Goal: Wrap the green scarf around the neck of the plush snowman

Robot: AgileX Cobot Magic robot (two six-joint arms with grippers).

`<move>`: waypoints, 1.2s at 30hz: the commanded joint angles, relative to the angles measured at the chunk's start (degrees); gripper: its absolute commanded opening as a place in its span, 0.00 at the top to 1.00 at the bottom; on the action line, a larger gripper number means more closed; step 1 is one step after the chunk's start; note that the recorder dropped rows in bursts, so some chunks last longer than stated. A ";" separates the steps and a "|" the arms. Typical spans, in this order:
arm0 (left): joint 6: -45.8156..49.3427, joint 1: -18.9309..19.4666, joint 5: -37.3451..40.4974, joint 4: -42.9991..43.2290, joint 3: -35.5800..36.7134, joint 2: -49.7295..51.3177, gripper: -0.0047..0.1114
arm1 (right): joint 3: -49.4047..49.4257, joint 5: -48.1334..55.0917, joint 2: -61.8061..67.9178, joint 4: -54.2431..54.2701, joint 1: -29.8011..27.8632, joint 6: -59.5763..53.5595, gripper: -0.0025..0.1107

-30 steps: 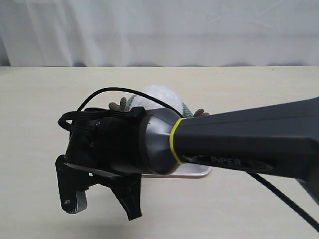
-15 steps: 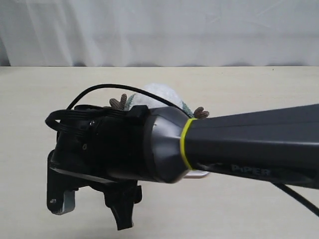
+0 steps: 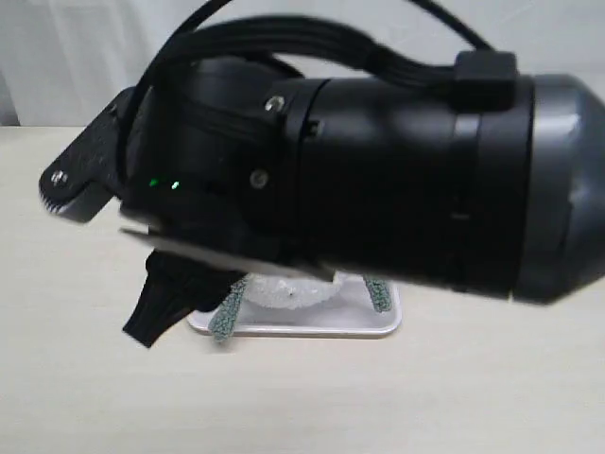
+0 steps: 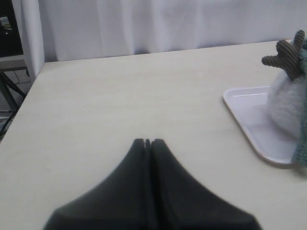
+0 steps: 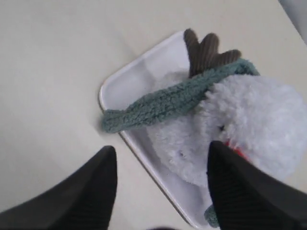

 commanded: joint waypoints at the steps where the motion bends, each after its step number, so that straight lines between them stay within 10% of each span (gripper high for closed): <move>1: -0.09 0.11 -0.53 -0.07 0.21 -0.10 0.96 | -0.33 -6.77 -0.06 -0.76 -4.20 4.56 0.73; 4: -0.09 0.11 -0.53 -0.07 0.21 -0.10 0.96 | -0.33 -11.27 0.77 -0.86 -7.72 4.21 0.94; 14: -0.09 0.11 -0.53 -0.07 0.21 -0.10 0.96 | -9.35 -13.42 9.63 10.78 -18.94 -1.63 0.94; 36: -0.09 0.11 -0.53 -0.07 0.21 -0.10 0.96 | -14.20 -11.64 19.98 9.49 -20.06 -2.87 0.94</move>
